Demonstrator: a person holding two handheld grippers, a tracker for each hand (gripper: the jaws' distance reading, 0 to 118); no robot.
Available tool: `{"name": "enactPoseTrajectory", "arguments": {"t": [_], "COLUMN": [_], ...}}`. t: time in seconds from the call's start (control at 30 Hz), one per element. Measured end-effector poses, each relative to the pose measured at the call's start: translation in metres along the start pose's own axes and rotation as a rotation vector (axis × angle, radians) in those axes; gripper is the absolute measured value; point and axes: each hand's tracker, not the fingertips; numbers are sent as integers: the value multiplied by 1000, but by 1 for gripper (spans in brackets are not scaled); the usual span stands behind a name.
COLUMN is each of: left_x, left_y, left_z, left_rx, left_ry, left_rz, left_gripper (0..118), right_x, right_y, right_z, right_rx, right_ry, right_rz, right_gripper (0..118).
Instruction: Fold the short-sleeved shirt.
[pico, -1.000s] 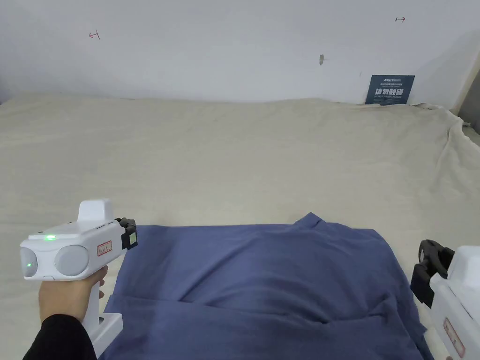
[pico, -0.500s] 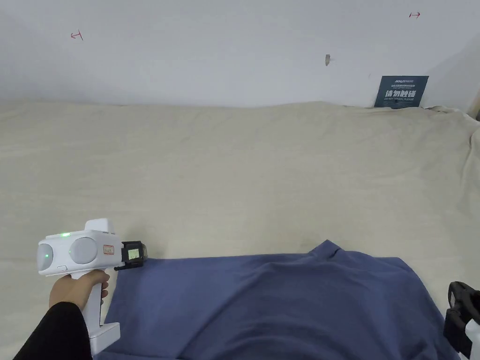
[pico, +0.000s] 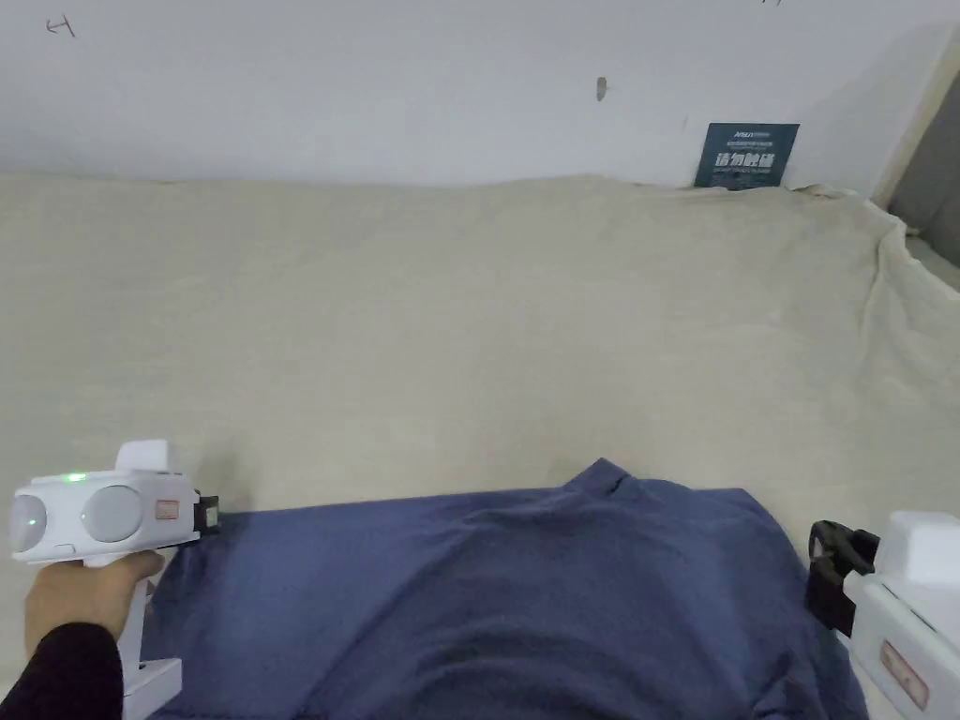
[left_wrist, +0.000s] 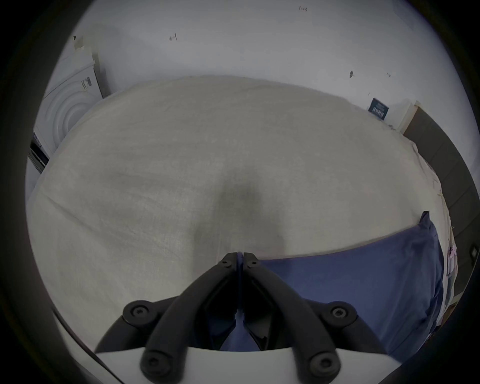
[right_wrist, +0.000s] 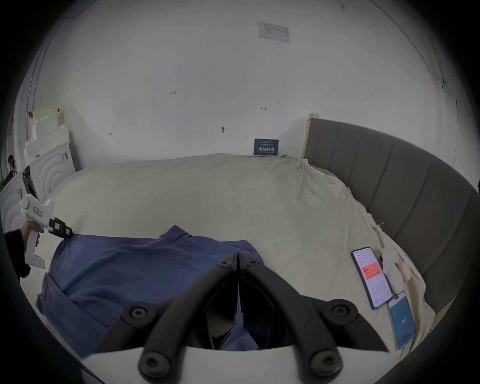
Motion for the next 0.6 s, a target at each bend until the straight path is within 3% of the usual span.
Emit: {"name": "enactPoseTrajectory", "arguments": {"t": [0.1,0.13,0.23,0.27,0.53,0.6], "left_x": [4,4,5,5,3,0], "left_y": [-4,-5,-8,-9,-9,-11], "left_z": [32,41,67,74,90,88], "left_rx": [66,82,115,126,136,131], "left_ry": [-64,-79,-111,-120,-120,-119], "left_rz": [23,23,30,34,23,34], "left_gripper": [0,0,0,0,0,0], "right_x": [13,16,24,25,24,22], "right_y": [16,20,31,33,36,32], "right_z": [-33,-44,-82,-97,-190,-204], "right_rx": [-63,-94,-163,-200,-382,-396], "right_ry": [17,21,43,45,-11,13], "right_rz": [-22,-19,-24,-15,59,59], "right_gripper": [3,9,69,81,82,80]}}
